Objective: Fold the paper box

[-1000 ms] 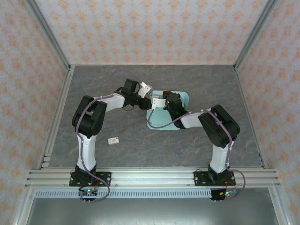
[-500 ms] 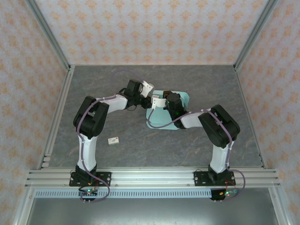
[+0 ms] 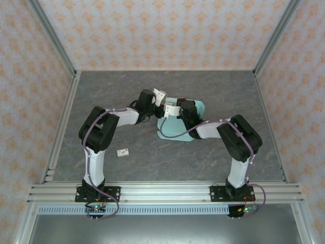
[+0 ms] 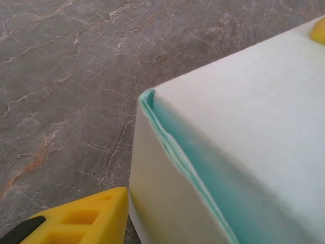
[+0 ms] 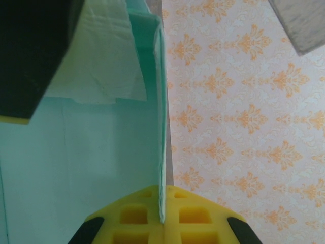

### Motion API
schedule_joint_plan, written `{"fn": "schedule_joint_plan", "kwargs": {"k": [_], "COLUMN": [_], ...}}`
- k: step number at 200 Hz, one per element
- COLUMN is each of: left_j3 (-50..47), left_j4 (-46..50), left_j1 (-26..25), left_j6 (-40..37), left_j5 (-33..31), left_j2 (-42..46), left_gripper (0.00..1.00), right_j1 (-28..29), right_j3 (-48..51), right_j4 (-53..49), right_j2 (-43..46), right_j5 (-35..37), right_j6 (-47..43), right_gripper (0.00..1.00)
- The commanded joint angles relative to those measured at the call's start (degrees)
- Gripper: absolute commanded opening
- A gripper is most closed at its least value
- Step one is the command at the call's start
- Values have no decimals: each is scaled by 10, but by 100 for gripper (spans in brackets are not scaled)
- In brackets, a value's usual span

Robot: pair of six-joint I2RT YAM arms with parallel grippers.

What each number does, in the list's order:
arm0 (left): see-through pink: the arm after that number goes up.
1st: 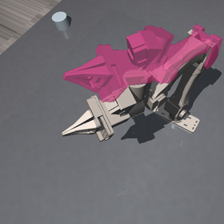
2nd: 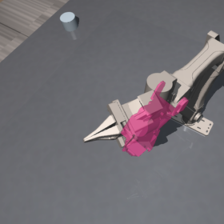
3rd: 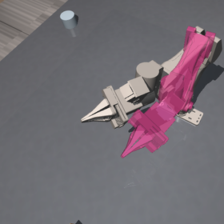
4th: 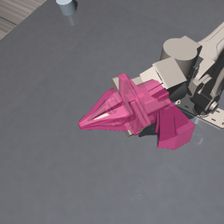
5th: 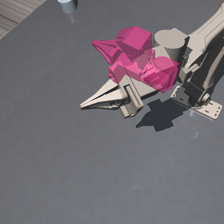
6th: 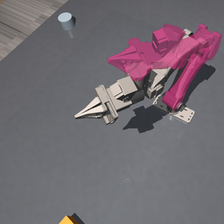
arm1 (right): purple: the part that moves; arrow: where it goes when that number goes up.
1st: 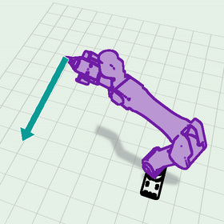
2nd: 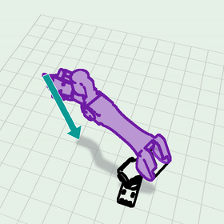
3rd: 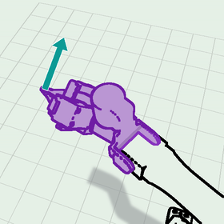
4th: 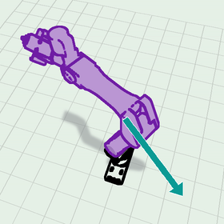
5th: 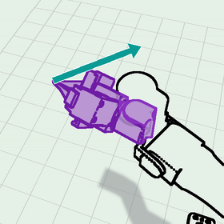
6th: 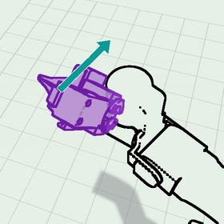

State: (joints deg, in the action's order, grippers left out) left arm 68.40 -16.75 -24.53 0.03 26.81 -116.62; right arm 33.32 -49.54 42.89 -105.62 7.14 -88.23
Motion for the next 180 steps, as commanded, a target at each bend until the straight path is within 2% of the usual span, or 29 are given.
{"fn": "schedule_joint_plan", "kwargs": {"k": [1, 55, 180], "left_j3": [-13, -13, -3], "left_j4": [-72, -88, -99], "left_j1": [0, -3, -37], "left_j6": [29, 53, 130], "left_j5": [-70, -109, -278], "left_j2": [23, 17, 2], "left_gripper": [39, 33, 17], "right_j1": [6, 6, 7], "right_j3": [-10, -12, -24], "right_j4": [-31, -37, -72], "right_j2": [20, 20, 29], "right_j5": [-19, -24, -45], "right_j6": [26, 34, 63], "right_gripper": [0, 0, 0]}}
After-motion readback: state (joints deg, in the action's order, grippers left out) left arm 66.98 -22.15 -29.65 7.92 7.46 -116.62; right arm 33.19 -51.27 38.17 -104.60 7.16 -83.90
